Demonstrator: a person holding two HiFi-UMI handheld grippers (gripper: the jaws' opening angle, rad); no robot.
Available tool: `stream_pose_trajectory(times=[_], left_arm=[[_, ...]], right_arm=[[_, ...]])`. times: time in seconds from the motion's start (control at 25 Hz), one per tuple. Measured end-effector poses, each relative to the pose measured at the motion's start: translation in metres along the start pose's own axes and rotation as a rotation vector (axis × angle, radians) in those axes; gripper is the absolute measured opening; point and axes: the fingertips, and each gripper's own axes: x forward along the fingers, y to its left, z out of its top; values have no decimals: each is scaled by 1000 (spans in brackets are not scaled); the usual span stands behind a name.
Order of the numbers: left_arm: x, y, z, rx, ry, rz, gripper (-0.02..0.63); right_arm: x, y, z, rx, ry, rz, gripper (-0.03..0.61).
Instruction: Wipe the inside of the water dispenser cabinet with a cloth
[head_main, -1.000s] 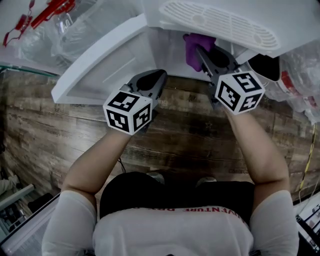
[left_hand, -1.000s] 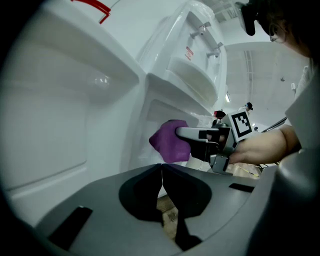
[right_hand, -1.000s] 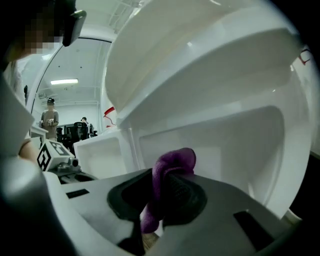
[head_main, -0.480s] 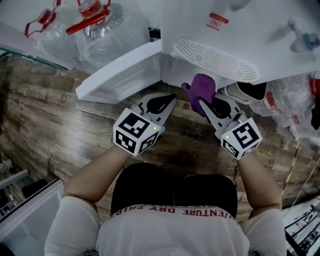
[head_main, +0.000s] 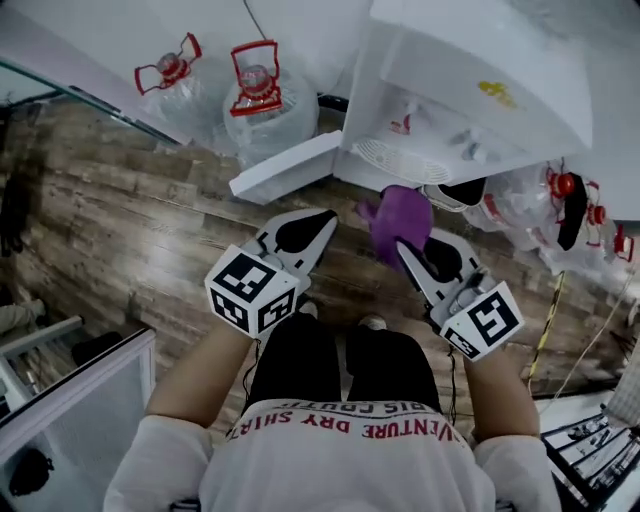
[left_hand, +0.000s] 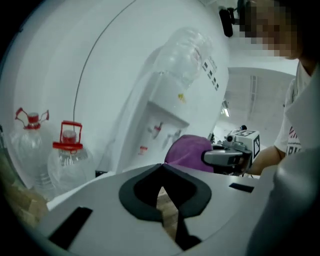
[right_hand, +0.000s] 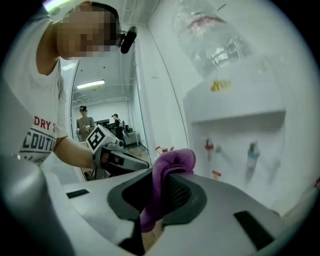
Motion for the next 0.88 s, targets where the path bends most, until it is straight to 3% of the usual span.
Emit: stream_pose_trajectory(times=[0.16, 0.4, 0.56, 0.88], left_arm=[[-62, -52, 100, -40, -46, -30, 28], [-135, -136, 218, 36, -70, -95, 28], [-165, -170, 261, 54, -76, -131, 28], [-181, -236, 307, 144, -144, -219, 28]], right_arm=[[-38, 43, 104, 27, -33, -4, 57], [-95, 80, 231, 38, -96, -55, 57], [-119, 89, 285, 86, -192, -81, 57], [-176, 114, 356, -24, -266, -83, 57]])
